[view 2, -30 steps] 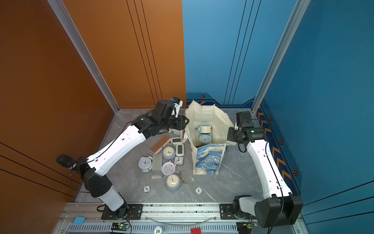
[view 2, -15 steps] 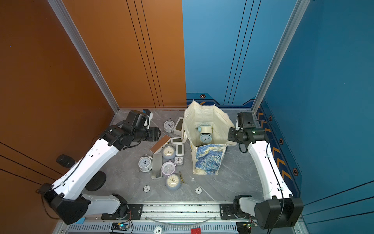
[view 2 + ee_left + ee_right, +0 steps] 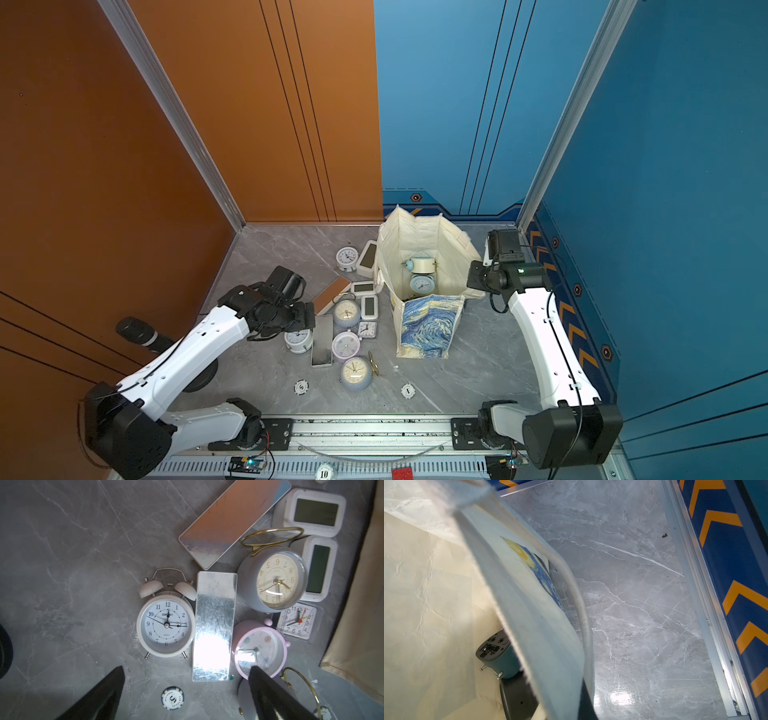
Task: Put the alarm clock into the canvas bag
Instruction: Grasp the arm.
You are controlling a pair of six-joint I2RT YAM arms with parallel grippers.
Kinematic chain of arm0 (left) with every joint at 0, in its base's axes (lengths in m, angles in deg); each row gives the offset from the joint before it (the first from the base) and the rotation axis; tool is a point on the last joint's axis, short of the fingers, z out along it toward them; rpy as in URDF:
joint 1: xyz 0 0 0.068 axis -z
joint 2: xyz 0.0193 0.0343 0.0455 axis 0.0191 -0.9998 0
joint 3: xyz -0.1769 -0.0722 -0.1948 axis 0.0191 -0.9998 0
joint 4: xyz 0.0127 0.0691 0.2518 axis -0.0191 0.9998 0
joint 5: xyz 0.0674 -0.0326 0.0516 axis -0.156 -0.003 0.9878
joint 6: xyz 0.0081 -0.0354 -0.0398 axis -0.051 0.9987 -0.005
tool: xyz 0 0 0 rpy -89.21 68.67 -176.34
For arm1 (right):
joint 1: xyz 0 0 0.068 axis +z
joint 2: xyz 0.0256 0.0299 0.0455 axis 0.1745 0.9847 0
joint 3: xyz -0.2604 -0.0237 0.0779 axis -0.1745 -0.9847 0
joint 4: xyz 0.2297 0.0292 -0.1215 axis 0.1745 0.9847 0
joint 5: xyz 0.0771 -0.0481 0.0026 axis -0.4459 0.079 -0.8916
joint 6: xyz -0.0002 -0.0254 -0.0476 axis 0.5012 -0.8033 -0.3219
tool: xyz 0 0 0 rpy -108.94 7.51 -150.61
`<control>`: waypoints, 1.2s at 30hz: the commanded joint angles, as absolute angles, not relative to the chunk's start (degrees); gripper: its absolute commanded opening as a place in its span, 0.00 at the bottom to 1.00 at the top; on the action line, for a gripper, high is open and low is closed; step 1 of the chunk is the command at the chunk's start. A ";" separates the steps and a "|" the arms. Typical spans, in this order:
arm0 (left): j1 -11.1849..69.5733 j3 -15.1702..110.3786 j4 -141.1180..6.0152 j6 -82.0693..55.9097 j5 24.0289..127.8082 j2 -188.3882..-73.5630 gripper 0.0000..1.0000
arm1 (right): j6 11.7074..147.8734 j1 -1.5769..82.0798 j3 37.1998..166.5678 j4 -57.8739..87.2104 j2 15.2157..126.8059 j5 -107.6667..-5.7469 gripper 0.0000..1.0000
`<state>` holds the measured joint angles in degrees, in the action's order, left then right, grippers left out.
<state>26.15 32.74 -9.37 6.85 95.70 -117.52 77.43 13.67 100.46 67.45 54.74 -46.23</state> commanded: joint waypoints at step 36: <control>18.31 26.82 -15.86 0.03 91.25 -130.27 0.72 | 76.40 14.26 101.53 66.27 54.72 -45.81 0.04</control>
<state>18.88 26.53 -16.56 1.10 90.91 -130.40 77.24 13.91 101.07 67.45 55.71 -46.23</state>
